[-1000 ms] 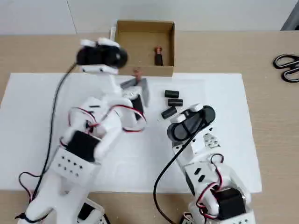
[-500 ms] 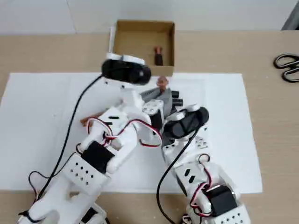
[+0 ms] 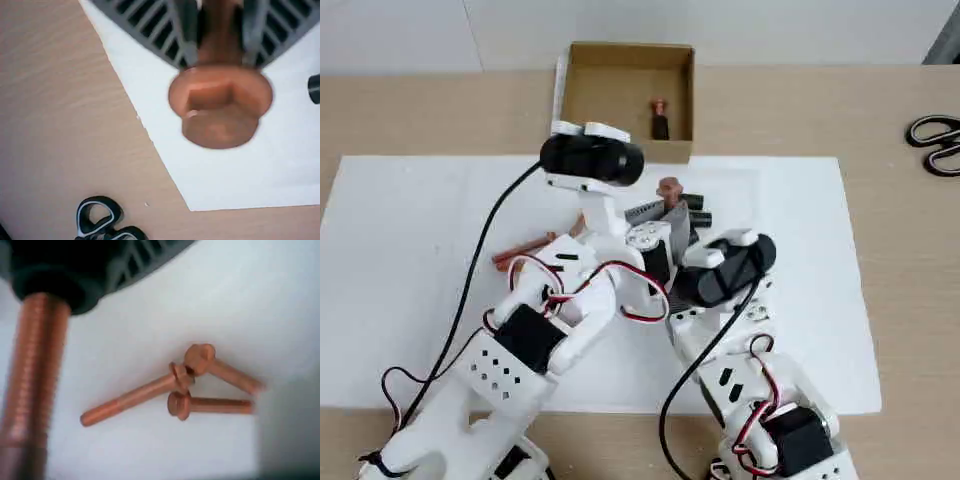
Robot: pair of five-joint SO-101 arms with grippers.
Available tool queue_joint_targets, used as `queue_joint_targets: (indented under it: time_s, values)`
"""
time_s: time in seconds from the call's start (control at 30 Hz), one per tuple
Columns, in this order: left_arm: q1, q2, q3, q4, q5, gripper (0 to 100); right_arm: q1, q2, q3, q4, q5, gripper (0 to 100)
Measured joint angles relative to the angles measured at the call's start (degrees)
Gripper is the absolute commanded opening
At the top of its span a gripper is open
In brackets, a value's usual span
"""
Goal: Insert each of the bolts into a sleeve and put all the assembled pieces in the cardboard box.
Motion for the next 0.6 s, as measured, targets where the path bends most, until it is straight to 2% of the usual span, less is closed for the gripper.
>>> queue_joint_targets:
  time_s: [0.4,0.6]
  values:
    - [0.3,-0.2,0.9,0.2,0.2,0,-0.3,-1.4,0.2,0.0,0.0,0.3]
    - [1.9,-0.6,0.8,4.2,0.2,0,-0.3,-1.4,0.3,0.0,0.0,0.3]
